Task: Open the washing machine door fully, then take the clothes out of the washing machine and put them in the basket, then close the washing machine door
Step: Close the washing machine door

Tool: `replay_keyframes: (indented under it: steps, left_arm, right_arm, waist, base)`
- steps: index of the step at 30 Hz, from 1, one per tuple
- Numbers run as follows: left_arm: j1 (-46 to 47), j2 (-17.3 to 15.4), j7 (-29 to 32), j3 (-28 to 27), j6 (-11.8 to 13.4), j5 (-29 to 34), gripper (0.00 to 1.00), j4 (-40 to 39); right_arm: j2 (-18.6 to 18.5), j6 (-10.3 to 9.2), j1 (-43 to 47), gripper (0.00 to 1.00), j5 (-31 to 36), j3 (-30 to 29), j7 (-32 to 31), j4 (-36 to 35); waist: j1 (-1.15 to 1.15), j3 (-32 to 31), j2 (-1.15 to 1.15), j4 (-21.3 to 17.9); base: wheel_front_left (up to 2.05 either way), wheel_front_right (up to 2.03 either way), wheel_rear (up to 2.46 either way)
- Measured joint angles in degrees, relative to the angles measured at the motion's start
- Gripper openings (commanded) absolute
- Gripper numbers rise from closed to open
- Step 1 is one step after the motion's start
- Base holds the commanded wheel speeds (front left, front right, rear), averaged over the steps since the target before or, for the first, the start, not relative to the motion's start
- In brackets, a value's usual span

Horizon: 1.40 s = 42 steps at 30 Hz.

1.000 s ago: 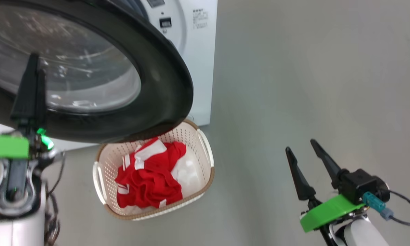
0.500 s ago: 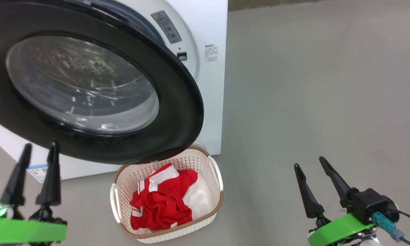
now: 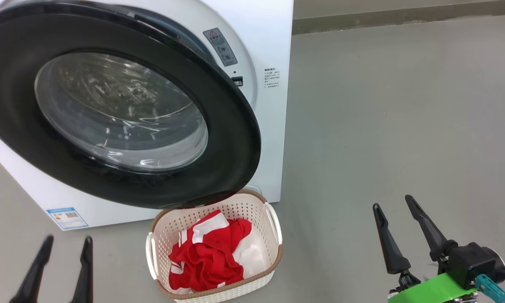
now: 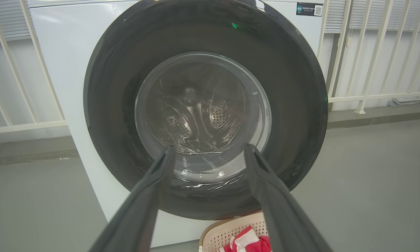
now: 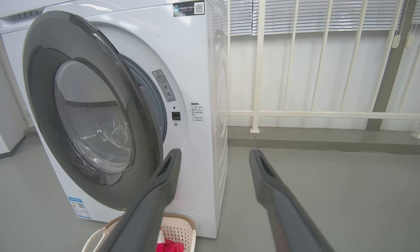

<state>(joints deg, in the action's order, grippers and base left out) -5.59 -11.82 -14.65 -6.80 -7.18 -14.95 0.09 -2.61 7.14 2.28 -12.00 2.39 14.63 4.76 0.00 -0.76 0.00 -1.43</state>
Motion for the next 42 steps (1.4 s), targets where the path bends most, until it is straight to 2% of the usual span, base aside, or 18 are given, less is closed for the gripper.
replay_keyframes:
  steps: [11,28,29,30,31,33,42]
  left_arm:
    - [-5.41,3.60,0.00,-2.05,0.00,3.00,1.00,0.01]
    - [-5.88,3.61,0.00,-1.53,0.00,3.33,1.00,0.69]
    - [-5.88,3.63,0.00,-1.49,0.00,3.36,1.00,0.69]
    - [-5.88,3.64,0.00,-1.42,0.00,3.45,1.00,0.69]
    - [-5.88,3.65,0.00,-1.27,0.00,3.50,1.00,0.69]
    - [-5.88,3.69,0.00,-0.58,0.00,3.72,1.00,0.69]
    - [-5.45,3.59,0.00,1.76,0.00,3.83,1.00,0.69]
  right_arm:
    - [0.09,0.00,1.34,1.00,-0.08,-0.09,0.00,-2.09]
    - [0.14,0.00,2.21,1.00,-0.08,0.05,0.00,-2.01]
    - [0.15,0.00,2.21,0.87,-0.07,0.15,0.00,-1.89]
    - [0.15,0.00,2.20,0.58,0.11,0.25,0.00,-1.69]
    - [0.15,0.00,2.19,0.46,0.32,0.33,0.00,-1.38]
    - [0.15,0.00,1.94,0.00,1.32,0.58,0.00,0.04]
    - [-0.04,0.00,-4.42,0.00,1.91,4.97,0.00,7.53]
  waist:
    - [0.00,-0.59,0.00,0.01]
    - [0.00,-0.65,0.00,-0.12]
    - [0.00,-0.60,0.00,-0.13]
    - [0.00,-0.55,0.00,-0.13]
    - [0.00,-0.50,0.00,-0.09]
    - [0.00,-0.33,0.00,0.26]
    - [0.00,0.68,0.00,3.43]
  base:
    - [0.00,0.00,0.00]
    - [0.00,0.00,0.00]
    - [0.00,0.00,0.00]
    - [0.00,0.00,0.00]
    - [0.00,0.00,0.00]
    - [0.00,0.00,0.00]
    - [0.00,0.00,0.00]
